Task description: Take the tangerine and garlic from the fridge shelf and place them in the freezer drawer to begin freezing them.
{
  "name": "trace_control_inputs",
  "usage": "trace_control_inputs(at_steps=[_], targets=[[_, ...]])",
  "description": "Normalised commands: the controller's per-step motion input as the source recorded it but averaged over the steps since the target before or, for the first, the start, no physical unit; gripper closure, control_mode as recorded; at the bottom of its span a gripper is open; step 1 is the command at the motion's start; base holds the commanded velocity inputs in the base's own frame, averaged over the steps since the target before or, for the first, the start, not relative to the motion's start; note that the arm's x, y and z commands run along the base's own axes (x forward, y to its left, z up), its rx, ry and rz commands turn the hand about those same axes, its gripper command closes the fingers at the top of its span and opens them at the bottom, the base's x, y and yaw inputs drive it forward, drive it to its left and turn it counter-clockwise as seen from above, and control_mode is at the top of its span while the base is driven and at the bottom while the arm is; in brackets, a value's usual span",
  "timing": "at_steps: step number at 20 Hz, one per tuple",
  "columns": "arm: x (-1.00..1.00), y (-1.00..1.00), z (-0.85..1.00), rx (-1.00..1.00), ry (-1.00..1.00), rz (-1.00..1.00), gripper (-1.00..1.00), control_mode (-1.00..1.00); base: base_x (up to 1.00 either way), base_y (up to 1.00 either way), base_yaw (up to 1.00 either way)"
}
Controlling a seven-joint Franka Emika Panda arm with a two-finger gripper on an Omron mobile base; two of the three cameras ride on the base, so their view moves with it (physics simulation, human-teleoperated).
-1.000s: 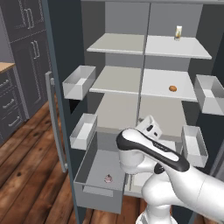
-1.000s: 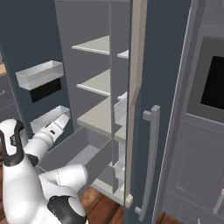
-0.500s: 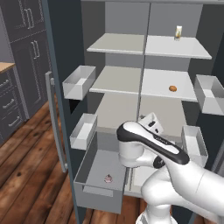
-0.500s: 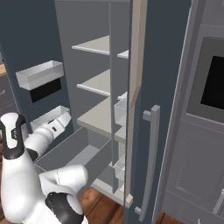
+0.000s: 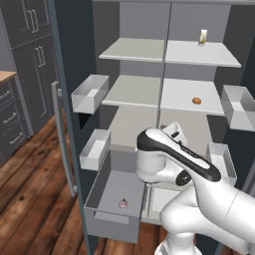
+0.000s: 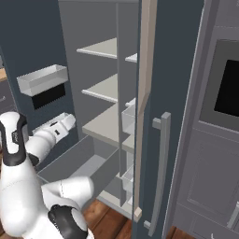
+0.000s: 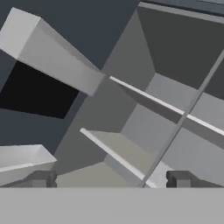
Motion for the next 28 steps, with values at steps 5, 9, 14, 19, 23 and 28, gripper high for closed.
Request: trace_control_inputs(at_steps=[5,9,14,19,23,28], targets=[[-0.33,0.04,0.0,-0.13,-0.2,0.0,-1.0,-1.0,0.0,0.0,0.0],[-0.46,0.0,0.11,-0.31,-0.13,-0.04,-1.0,-1.0,0.0,0.0,0.0],[-0.35,0.05,0.37,-0.48,-0.08,-0.13,-1.0,-1.0,0.0,0.0,0.0],[-0.21,0.13,0.58,-0.57,-0.04,-0.17,-1.0,-1.0,0.0,0.0,0.0],[-0.25,0.03,0.64,-0.57,0.0,-0.16,-1.0,-1.0,0.0,0.0,0.0],[-0.26,0.0,0.63,-0.68,0.0,-0.15,-1.0,-1.0,0.0,0.0,0.0]])
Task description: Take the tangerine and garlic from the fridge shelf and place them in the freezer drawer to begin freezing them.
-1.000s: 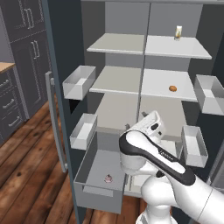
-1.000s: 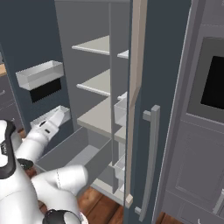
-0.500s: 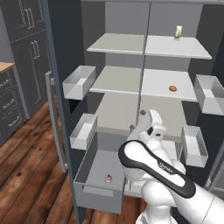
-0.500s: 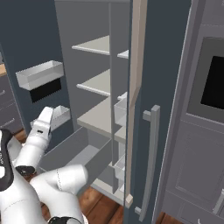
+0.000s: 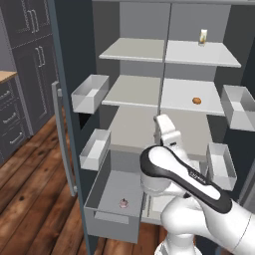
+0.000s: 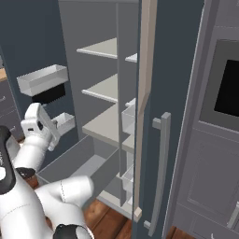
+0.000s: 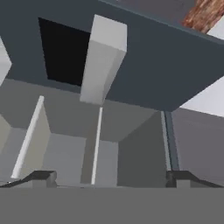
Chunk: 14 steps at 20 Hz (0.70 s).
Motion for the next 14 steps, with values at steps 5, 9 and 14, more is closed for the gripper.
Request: trace_control_inputs(at_steps=[5,9,14], targets=[[-0.32,0.0,0.56,-0.56,0.0,-0.15,-1.0,-1.0,0.0,0.0,0.0],[-0.05,0.02,0.3,-0.24,0.0,-0.12,-1.0,-1.0,0.0,0.0,0.0],[0.0,0.0,0.0,0.0,0.0,0.0,-1.0,-1.0,0.0,0.0,0.0]])
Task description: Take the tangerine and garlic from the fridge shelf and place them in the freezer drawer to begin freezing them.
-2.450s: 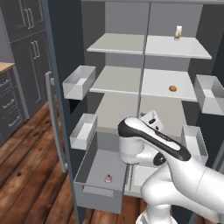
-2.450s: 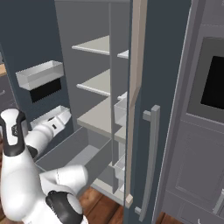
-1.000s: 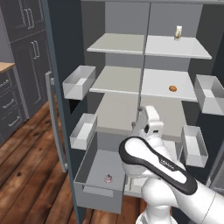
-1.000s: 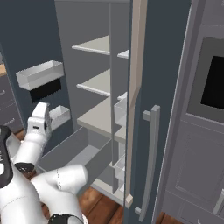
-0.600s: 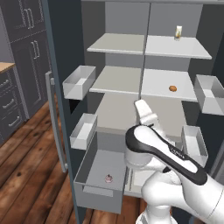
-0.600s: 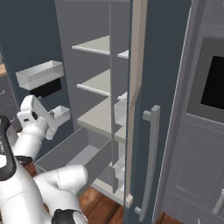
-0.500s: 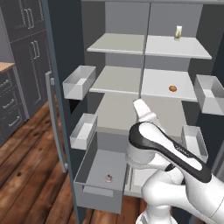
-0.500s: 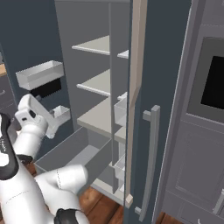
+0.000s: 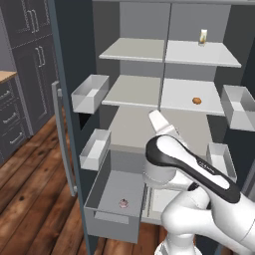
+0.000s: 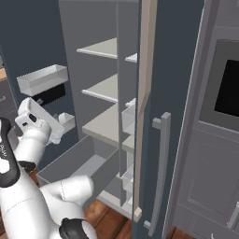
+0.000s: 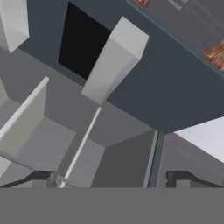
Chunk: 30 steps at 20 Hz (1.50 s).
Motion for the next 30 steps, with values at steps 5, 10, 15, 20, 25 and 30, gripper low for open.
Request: trace_control_inputs(at_steps=[5,10,15,20,25,30], targets=[[0.02,0.31,0.24,-0.2,-0.03,-0.2,-1.0,-1.0,0.0,0.0,0.0],[-0.27,0.0,0.36,-0.62,-0.02,-0.22,-1.0,-1.0,0.0,0.0,0.0],[-0.45,0.0,0.49,-0.67,0.0,-0.24,-1.0,-1.0,0.0,0.0,0.0],[-0.46,0.0,0.69,-0.64,0.03,-0.22,-1.0,-1.0,0.0,0.0,0.0],[-0.57,0.0,0.67,-0.49,0.23,-0.17,-1.0,-1.0,0.0,0.0,0.0],[-0.62,-0.03,0.94,-0.23,0.45,-0.09,-1.0,-1.0,0.0,0.0,0.0]])
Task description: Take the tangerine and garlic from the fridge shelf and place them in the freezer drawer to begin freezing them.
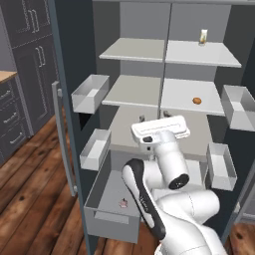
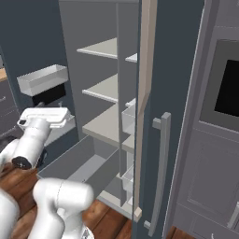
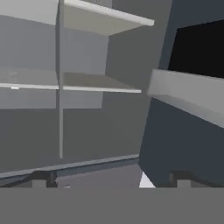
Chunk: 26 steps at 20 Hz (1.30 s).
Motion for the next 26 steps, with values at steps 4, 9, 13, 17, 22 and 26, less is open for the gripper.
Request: trace_control_inputs(at_steps=[4,9,13,17,22,26], targets=[[-0.78,-0.1,0.89,-0.11,0.57,-0.03,-1.0,-1.0,0.0,0.0,0.0],[-1.0,-0.21,0.33,-0.01,0.76,-0.06,-1.0,-1.0,0.0,0.0,0.0],[-1.0,-0.29,0.32,0.1,0.76,-0.16,-1.0,-1.0,0.0,0.0,0.0],[-1.0,-0.27,0.43,0.07,0.62,-0.18,-1.0,-1.0,0.0,0.0,0.0],[-0.56,-0.26,-0.25,0.04,0.22,-0.07,-1.0,-1.0,0.0,0.0,0.0],[-0.11,-0.13,-0.11,0.03,0.05,-0.01,-1.0,-1.0,0.0,0.0,0.0]])
